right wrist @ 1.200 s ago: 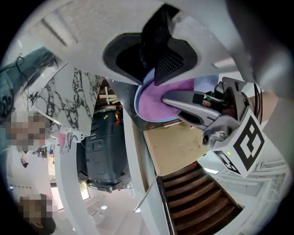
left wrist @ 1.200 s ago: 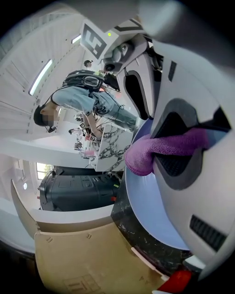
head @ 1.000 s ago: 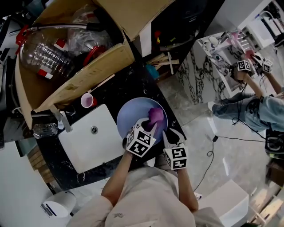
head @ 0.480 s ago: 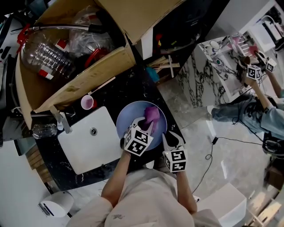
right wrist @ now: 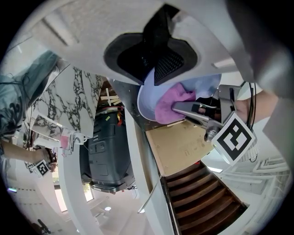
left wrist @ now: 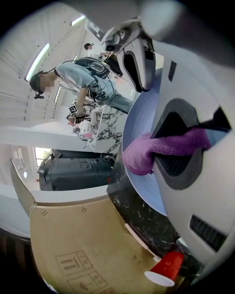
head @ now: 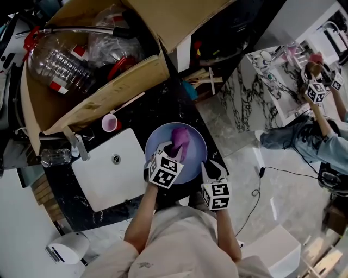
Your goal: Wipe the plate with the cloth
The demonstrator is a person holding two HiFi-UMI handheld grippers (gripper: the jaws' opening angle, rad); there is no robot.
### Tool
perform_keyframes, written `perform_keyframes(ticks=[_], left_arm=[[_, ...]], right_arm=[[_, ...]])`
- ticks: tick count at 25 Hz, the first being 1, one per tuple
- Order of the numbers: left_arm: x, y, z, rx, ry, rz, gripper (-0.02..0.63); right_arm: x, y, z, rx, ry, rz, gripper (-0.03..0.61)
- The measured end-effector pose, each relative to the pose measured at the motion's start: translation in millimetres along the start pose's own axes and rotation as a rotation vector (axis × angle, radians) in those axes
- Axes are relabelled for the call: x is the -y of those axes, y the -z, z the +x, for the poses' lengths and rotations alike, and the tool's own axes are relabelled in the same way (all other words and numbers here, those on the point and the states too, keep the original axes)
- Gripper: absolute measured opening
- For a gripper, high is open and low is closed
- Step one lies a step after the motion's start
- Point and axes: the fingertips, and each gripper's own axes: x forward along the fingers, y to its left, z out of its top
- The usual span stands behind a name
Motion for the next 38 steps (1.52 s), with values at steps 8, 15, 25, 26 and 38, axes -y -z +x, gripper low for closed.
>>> perform_keyframes(ticks=[8,15,25,26,38], left_arm=[[-12.0,11.3,-10.1,-0.037,-0.040,-0.013,0.058],[-21.3,21.3,-18.3,-0.069,-0.069,-0.023,0.058],[-27.2,35.4,-30.2,-0.106,-0.084,-0.028,0.058],[-27.0,36.5,-31.1,-0.109,-0.084,-0.029,0.058],[-20.4,55.9,-44.6,-0.140,-0.067,-0.034,0.058]], right_arm=[[0.9,-0.4,-0.3,-0.003,0.009,0.002,0.069],[1.1,-0.8,0.1,-0.007,0.017,0.004,0.069],[0.4,-1.7,-0.2,-0.009,0.025,0.006,0.069],[0.6,-1.6,-0.2,-0.009,0.025,0.006,0.069],[0.0,0.7,1.8,-0.004,0.030,0.017,0.069]])
